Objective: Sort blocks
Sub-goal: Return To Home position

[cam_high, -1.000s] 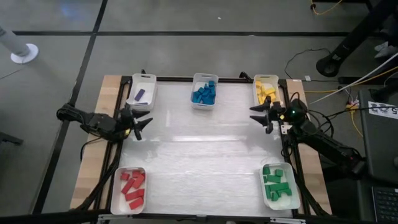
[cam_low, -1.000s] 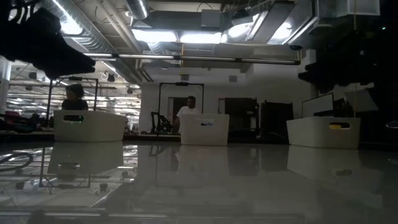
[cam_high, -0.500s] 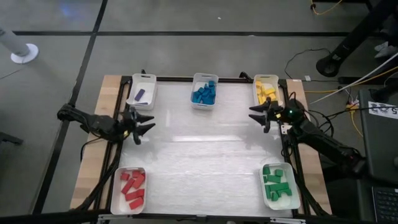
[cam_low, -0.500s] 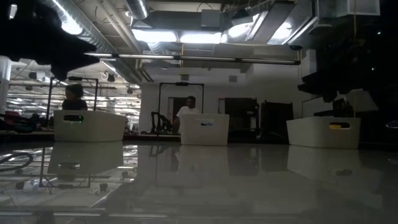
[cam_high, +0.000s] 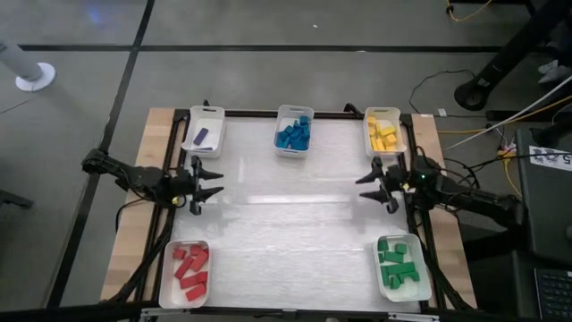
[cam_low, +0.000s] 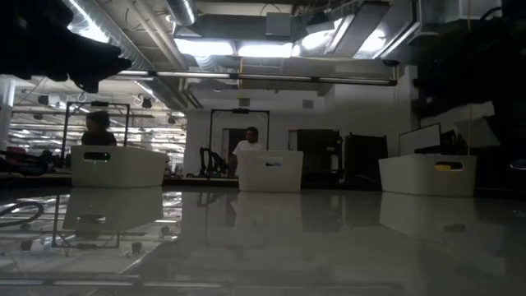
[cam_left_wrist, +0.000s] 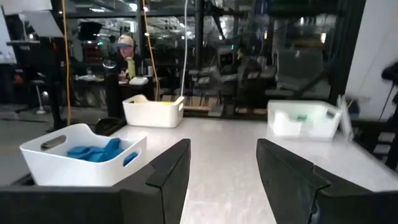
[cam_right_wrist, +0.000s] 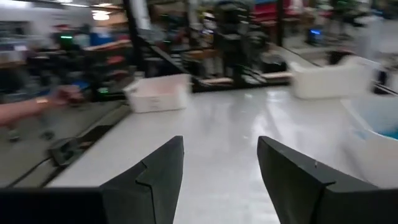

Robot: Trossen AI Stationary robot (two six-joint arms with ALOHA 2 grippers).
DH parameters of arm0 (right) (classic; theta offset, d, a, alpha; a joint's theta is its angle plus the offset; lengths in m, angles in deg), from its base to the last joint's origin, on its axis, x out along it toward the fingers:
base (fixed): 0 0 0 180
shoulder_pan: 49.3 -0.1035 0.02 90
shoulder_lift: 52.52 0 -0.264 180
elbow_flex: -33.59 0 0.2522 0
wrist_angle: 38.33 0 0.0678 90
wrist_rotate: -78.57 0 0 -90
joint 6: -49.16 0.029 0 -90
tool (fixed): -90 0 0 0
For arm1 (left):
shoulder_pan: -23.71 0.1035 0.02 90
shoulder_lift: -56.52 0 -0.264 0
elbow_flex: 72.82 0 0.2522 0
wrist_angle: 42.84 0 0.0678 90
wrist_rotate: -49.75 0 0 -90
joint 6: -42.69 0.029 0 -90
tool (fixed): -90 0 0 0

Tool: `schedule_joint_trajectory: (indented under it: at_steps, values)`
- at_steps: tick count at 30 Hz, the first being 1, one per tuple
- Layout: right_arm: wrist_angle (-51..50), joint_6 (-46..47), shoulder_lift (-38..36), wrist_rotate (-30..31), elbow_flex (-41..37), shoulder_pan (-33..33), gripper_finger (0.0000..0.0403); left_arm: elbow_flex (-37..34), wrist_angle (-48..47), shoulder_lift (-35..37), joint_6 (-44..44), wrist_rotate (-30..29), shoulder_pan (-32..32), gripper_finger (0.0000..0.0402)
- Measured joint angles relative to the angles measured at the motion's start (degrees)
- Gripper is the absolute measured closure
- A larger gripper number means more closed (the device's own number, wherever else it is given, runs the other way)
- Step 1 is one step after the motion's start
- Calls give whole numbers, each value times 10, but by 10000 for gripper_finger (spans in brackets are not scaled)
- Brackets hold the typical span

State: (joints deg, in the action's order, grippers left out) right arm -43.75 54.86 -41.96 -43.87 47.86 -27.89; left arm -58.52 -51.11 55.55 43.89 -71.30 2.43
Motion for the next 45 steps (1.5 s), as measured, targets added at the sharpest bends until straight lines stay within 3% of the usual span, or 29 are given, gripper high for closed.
schedule_joint_trajectory:
  at_steps: [7,12,32,41,45]
  values:
    - [0,0,-65,-1,0,-94,198,0,-15,-4,55,0,0,229]
    - [7,0,-105,-1,0,-125,198,0,-15,-5,129,0,0,229]
    - [-20,0,-103,-5,0,-124,198,0,-15,-5,153,0,0,229]
    - [-37,-76,-92,-5,0,-124,198,0,-16,-5,152,-1,0,229]
    - [-39,-78,-92,40,0,-124,198,0,-16,-5,156,-1,0,229]
